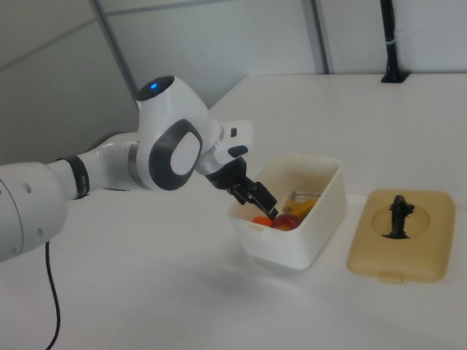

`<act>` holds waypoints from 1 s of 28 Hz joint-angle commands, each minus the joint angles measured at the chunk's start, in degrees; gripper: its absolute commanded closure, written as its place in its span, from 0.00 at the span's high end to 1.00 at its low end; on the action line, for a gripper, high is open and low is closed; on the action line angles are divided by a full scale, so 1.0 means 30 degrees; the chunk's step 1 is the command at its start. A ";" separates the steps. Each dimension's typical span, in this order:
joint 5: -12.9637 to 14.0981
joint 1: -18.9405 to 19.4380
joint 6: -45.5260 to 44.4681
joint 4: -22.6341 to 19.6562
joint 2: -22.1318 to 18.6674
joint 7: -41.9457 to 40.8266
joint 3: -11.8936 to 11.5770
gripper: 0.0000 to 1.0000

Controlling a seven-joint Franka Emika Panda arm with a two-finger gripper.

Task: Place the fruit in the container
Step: 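Lower the orange into the container and release it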

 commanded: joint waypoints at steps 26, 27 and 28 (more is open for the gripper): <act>0.0952 -0.0351 -0.9734 0.1999 -0.0960 -0.6835 -0.0249 1.00; 0.0952 -0.0351 -0.9734 0.1999 -0.0931 -0.6777 -0.0249 1.00; 0.0981 -0.0380 -0.9705 0.1999 -0.0960 -0.6719 -0.0249 1.00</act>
